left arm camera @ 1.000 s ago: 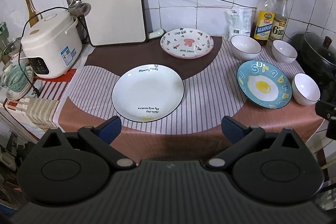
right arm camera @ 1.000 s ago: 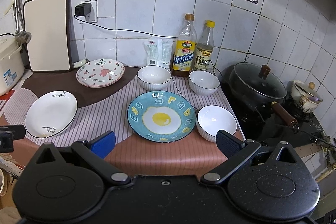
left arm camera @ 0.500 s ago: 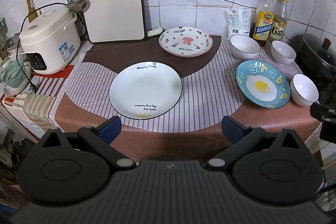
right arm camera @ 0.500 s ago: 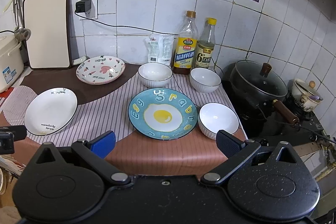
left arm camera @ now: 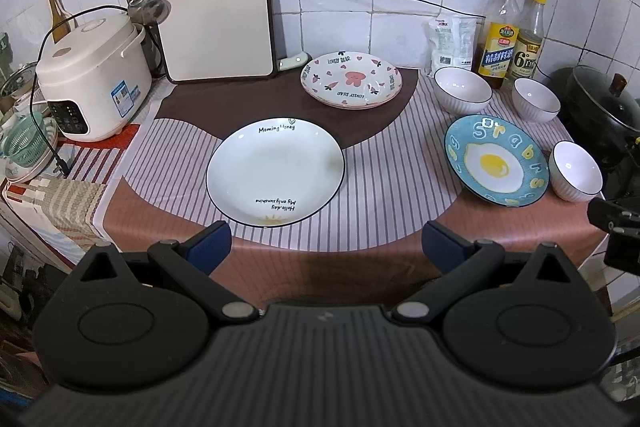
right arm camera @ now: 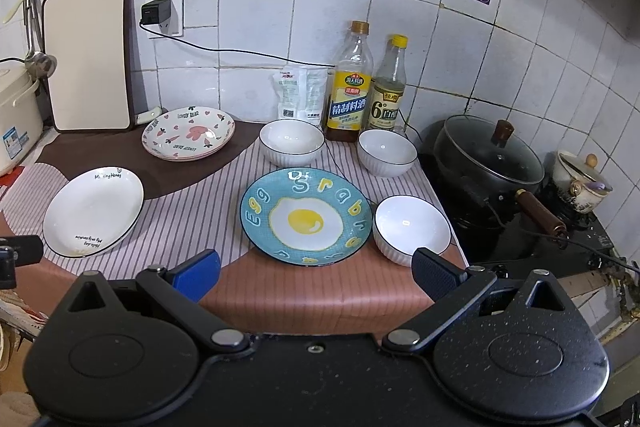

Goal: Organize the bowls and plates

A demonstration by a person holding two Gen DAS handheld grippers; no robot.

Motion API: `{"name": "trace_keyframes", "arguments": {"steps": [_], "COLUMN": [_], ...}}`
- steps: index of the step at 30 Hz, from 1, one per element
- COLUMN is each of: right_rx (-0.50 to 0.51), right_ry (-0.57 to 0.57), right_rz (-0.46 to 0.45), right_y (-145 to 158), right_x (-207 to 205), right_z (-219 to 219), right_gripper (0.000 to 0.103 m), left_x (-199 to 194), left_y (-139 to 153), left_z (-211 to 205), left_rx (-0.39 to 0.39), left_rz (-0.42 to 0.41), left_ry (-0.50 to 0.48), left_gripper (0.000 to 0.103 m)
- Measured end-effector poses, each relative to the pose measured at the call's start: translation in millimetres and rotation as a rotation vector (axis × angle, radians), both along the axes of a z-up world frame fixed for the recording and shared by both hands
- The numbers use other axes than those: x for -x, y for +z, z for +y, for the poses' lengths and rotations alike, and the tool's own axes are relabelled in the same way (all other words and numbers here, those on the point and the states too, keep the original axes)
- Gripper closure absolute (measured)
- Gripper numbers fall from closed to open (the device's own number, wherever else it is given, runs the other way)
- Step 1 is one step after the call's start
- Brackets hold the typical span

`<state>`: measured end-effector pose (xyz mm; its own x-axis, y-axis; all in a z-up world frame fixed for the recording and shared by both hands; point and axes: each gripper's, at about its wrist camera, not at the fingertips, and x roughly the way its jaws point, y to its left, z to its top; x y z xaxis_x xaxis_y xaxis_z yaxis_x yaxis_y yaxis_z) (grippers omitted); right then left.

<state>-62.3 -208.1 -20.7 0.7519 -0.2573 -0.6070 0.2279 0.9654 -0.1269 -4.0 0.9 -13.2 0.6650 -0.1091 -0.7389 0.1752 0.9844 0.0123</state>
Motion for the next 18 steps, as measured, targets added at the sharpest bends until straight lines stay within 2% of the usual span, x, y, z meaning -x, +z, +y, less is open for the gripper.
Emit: {"name": "trace_keyframes", "arguments": {"steps": [5,9,14,18], "right_rx": [-0.031,-0.058,-0.147,-0.225], "right_ry": [0.084,0.167,0.341,0.402], "right_rz": [-0.057,-0.118,-0.193,-0.17], "right_y": [-4.8,-10.6,-22.4,-41.5], "right_x": [2.5,-6.4,-36.4,-78.4], "right_z": [7.7,23.6,43.1,58.3], "right_gripper": [0.0,0.0,0.0,0.0], "left_x": [-1.9,-12.8,-32.2,-57.9], "left_y": [-6.4,-8.4,-8.1,-19.2], "left_z": [1.2,16.3,44.7,65.5], "left_rx": [-0.008,0.034,0.069,0.061], "left_rz": [-0.013,-0.053,-0.13,-0.149], "left_ry": [-0.016,-0.008,0.027,0.068], "left_gripper": [0.0,0.0,0.0,0.0]}}
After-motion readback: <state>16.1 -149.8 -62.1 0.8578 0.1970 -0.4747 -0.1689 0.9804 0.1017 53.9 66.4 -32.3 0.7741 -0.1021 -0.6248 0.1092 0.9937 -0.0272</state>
